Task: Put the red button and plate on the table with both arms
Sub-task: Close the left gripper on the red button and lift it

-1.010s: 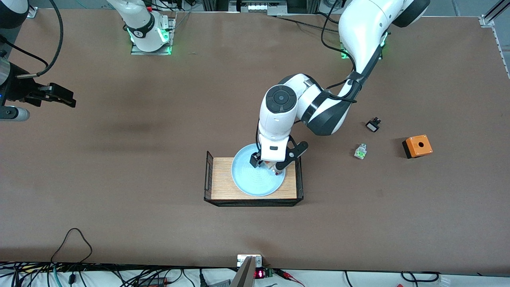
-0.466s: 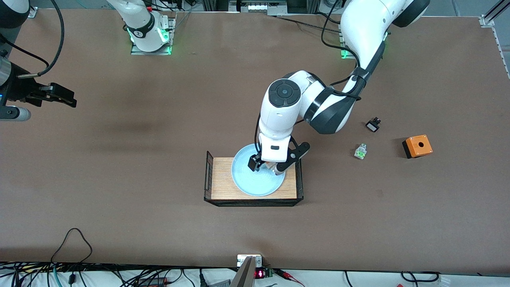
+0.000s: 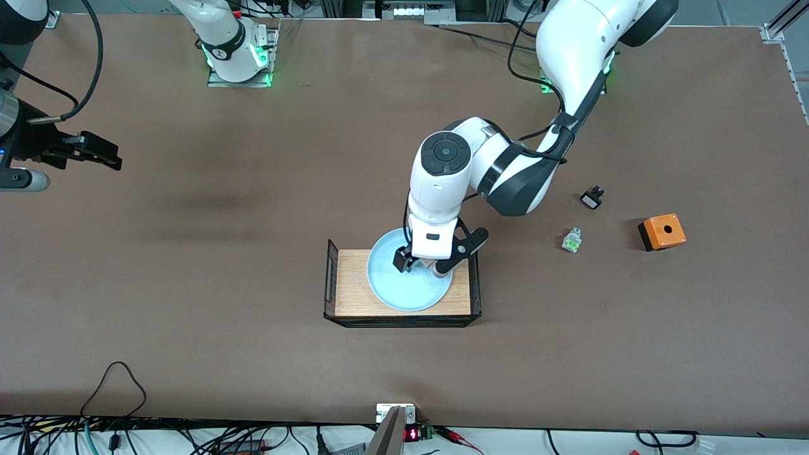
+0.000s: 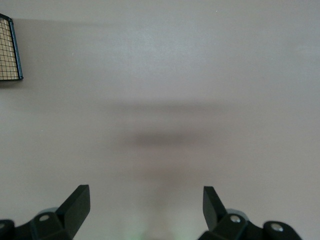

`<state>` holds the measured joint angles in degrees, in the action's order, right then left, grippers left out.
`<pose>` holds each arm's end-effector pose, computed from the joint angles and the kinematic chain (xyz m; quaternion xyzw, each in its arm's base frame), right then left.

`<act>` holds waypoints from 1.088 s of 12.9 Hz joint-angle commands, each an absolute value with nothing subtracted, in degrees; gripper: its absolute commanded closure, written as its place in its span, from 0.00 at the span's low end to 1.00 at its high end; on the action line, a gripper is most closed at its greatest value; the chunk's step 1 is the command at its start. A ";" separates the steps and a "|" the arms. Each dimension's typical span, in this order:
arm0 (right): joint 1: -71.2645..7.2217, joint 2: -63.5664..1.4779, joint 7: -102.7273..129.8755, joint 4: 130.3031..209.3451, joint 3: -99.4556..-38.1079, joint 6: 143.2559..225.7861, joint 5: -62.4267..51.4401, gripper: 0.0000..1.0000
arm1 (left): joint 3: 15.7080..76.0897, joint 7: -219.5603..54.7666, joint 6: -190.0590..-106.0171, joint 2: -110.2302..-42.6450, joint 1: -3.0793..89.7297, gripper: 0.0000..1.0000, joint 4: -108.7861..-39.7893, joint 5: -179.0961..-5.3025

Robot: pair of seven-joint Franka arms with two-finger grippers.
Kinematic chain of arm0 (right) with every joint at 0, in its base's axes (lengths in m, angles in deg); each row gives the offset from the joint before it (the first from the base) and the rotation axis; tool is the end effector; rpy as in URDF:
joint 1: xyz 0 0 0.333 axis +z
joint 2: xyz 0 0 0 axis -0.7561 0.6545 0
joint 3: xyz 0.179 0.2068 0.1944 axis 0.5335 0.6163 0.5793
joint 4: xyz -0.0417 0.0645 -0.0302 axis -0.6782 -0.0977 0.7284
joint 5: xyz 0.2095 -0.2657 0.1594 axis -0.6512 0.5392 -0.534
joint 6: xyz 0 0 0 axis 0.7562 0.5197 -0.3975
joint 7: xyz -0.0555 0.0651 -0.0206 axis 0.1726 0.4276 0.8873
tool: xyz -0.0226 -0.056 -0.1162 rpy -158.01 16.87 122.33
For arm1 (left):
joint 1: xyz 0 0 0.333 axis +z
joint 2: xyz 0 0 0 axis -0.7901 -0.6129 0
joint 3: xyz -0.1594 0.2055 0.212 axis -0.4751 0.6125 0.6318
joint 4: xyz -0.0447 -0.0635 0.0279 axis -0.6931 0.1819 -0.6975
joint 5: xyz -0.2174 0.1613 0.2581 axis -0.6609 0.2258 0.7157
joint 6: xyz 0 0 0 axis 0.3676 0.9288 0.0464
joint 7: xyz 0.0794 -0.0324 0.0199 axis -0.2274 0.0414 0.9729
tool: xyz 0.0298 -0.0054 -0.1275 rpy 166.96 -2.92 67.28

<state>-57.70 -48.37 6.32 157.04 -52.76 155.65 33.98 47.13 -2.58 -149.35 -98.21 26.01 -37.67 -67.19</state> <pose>0.5603 0.0077 0.5879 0.9987 -0.0024 -0.0485 0.0140 0.6301 -0.4596 0.3476 0.9269 0.3649 0.0574 0.0655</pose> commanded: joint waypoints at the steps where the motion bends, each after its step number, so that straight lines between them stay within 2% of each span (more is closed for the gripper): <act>1: -57.47 -48.53 6.17 156.23 -52.43 155.12 34.87 0.00 | 47.79 -3.07 -149.26 -99.94 24.95 0.01 -35.84 -65.72; 5: -57.47 -48.53 6.26 156.23 -52.43 155.21 35.22 0.00 | 47.79 -3.24 -149.26 -100.12 24.95 0.12 -35.92 -65.63; 6: -57.47 -48.53 6.26 156.23 -52.43 155.21 35.22 0.00 | 47.79 -3.24 -149.26 -100.12 24.95 0.34 -35.92 -65.72; 9: -57.56 -48.53 6.26 156.23 -52.43 155.21 35.22 0.00 | 47.70 -3.24 -149.26 -100.12 25.04 0.70 -35.92 -65.81; 11: -57.56 -48.53 6.26 156.23 -52.52 155.21 35.22 0.00 | 47.70 -3.07 -149.26 -100.04 25.04 0.85 -35.92 -65.81; 14: -57.65 -48.53 6.26 156.23 -52.52 155.21 35.22 0.00 | 47.70 -2.89 -149.18 -99.34 25.13 0.91 -35.75 -65.72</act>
<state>-57.59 -48.37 6.32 157.01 -52.75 155.69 34.47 47.22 -2.66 -149.39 -99.29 25.69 -37.28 -67.17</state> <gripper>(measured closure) 0.000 0.577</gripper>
